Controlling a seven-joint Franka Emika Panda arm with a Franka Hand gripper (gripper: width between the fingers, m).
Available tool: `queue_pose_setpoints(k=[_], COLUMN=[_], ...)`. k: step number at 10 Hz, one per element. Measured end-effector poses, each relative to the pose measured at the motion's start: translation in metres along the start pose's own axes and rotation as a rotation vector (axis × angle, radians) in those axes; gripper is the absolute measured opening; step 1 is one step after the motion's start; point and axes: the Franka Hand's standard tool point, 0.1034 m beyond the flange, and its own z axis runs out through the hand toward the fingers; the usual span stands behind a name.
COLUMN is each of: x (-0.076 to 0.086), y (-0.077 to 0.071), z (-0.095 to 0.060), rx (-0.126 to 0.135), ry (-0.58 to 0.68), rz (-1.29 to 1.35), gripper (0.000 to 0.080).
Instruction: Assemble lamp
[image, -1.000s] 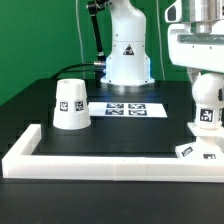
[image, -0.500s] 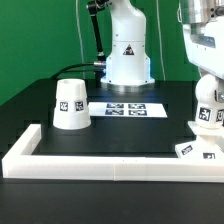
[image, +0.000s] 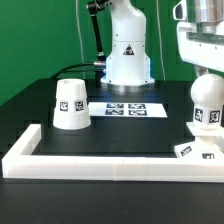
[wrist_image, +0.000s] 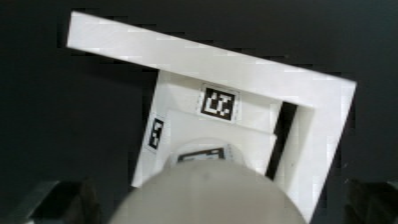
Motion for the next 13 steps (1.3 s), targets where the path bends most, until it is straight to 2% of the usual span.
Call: queue_pose_setpoints(k=[1, 2, 7, 8, 9, 10, 12, 13], x=[0.000, 0.002, 0.002, 0.004, 0.007, 0.009, 0.014, 0.015], y=[-0.001, -0.002, -0.001, 0.000, 0.001, 0.002, 0.000, -0.001], z=[0.000, 0.000, 0.001, 0.001, 0.001, 0.001, 0.001, 0.000], rx=[-0.009, 0.000, -0.003, -0.012, -0.037, -0.046, -0.059, -0.055], ry=[0.003, 0.008, 0.009, 0.018, 0.040, 0.048, 0.071, 0.078], rz=[-0.110, -0.142, -0.478, -0.605, -0.729, -0.805, -1.030, -1.099], gripper=[0.0697, 0.0699, 0.0699, 0.0699, 0.0699, 0.0699, 0.0699, 0.0699])
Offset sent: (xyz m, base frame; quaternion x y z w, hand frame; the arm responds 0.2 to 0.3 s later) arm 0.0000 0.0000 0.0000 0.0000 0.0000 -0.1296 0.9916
